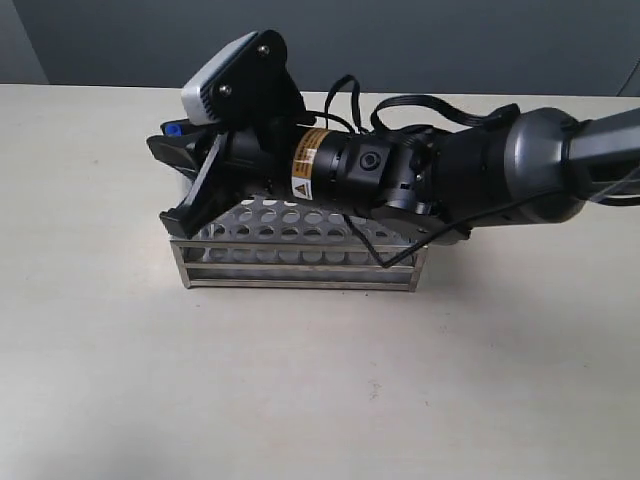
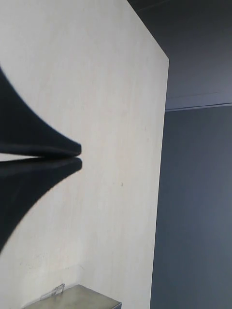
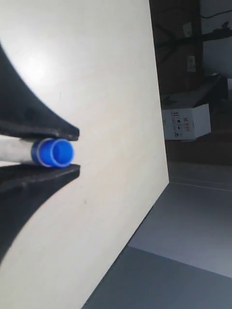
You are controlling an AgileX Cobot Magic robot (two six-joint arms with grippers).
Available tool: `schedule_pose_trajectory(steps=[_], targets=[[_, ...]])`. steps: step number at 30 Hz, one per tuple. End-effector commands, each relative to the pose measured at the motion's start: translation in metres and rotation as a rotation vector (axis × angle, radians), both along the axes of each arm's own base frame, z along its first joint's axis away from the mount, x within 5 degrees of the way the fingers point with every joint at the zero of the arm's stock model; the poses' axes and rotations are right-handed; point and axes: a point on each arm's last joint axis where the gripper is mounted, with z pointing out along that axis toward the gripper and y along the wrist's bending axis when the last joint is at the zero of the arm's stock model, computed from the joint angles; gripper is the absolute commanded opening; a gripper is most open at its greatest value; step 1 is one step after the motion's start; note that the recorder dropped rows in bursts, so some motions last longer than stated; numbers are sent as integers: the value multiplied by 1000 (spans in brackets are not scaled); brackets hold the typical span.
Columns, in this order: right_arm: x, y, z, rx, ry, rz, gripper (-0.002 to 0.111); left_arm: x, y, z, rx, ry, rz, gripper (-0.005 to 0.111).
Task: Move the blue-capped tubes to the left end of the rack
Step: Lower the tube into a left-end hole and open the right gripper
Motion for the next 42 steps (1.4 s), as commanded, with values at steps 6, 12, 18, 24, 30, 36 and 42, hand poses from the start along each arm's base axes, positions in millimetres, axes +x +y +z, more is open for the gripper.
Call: schedule_pose_trajectory(steps=[6, 12, 18, 24, 30, 36, 42], targets=[[3, 6, -17, -17, 44, 2, 0, 0, 0, 0, -2, -3, -1, 1], [0, 10, -18, 4, 42, 23, 0, 0, 0, 0, -2, -3, -1, 1], [7, 17, -25, -3, 44, 19, 0, 0, 0, 0, -2, -3, -1, 1], [11, 23, -37, -47, 67, 19, 0, 0, 0, 0, -2, -3, -1, 1], [12, 22, -44, -87, 79, 4, 0, 0, 0, 0, -2, -3, -1, 1], [13, 21, -45, -98, 81, -1, 1, 0, 0, 0, -2, -3, -1, 1], [14, 20, -49, -137, 103, -25, 23, 0, 0, 0, -2, -3, -1, 1]])
